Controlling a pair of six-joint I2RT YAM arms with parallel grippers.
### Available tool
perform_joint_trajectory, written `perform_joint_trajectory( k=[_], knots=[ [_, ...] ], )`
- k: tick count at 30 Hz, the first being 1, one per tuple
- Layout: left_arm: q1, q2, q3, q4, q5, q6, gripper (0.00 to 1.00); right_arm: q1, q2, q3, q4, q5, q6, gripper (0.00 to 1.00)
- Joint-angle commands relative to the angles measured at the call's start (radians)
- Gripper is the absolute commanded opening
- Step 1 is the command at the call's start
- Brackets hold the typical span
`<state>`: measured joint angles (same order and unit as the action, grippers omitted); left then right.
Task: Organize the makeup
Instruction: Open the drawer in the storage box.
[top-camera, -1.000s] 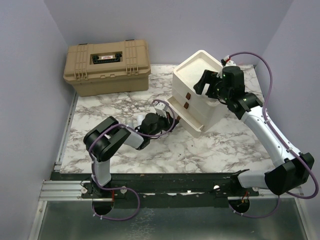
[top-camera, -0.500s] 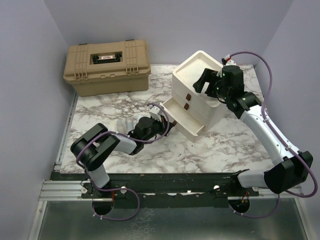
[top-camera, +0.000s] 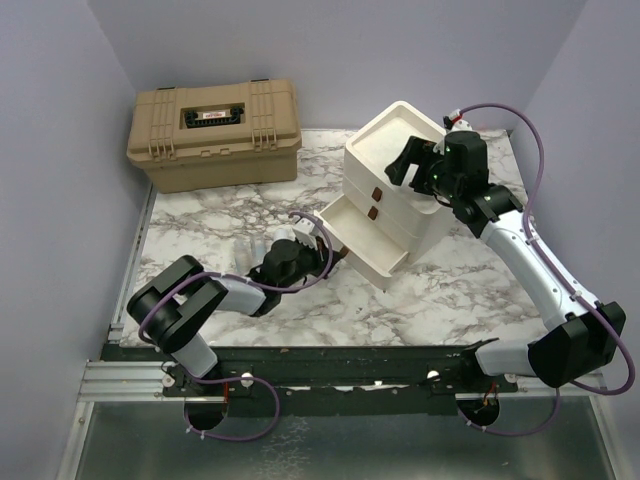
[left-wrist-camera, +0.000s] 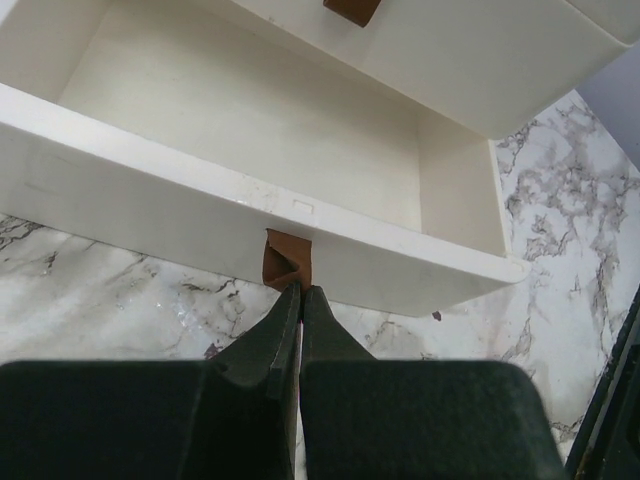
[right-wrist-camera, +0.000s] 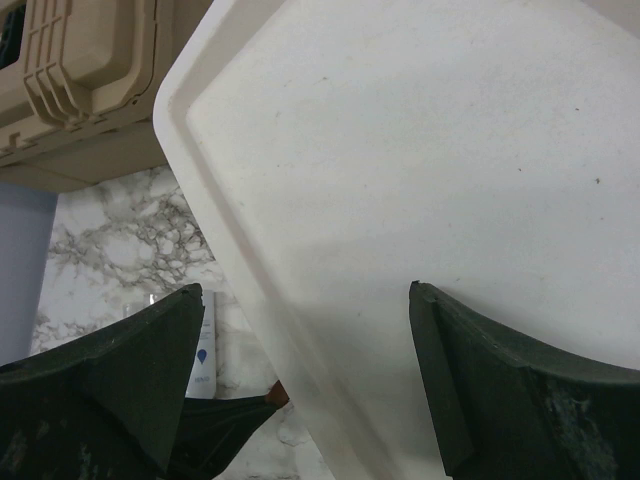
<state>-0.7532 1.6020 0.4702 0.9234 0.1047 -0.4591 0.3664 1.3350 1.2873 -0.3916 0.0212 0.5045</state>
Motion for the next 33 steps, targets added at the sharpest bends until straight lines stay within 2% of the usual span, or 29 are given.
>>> perform_joint_trajectory(
  k=[1, 8, 12, 17, 19, 22, 26, 29, 33],
  knots=[
    [-0.016, -0.039, -0.041, -0.018, 0.029, -0.011, 0.0, -0.001, 0.03, -0.029, -0.109, -0.047, 0.016, 0.9],
    [-0.016, -0.135, -0.072, -0.066, -0.011, 0.042, 0.0, -0.001, 0.031, -0.042, -0.094, -0.084, 0.026, 0.9],
    [-0.016, -0.123, -0.048, -0.088, -0.006, 0.059, 0.01, -0.001, 0.041, -0.032, -0.095, -0.086, 0.025, 0.9],
    [-0.015, -0.094, -0.022, -0.101, -0.031, -0.005, 0.4, -0.001, 0.037, -0.02, -0.104, -0.099, 0.007, 0.9],
    [-0.016, -0.119, -0.034, -0.104, -0.077, -0.022, 0.49, -0.001, 0.034, -0.012, -0.11, -0.099, -0.009, 0.9],
    [-0.016, -0.179, -0.048, -0.129, -0.097, -0.013, 0.55, -0.001, 0.032, 0.002, -0.123, -0.114, -0.035, 0.9],
    [-0.015, -0.279, -0.026, -0.239, -0.149, 0.007, 0.63, -0.001, 0.03, 0.016, -0.122, -0.159, -0.066, 0.9],
    [-0.016, -0.342, -0.005, -0.331, -0.182, 0.025, 0.63, -0.001, 0.009, 0.022, -0.122, -0.16, -0.059, 0.9],
    [-0.015, -0.43, -0.013, -0.416, -0.28, 0.04, 0.64, -0.001, -0.085, -0.026, -0.004, -0.228, -0.101, 0.9]
  ],
)
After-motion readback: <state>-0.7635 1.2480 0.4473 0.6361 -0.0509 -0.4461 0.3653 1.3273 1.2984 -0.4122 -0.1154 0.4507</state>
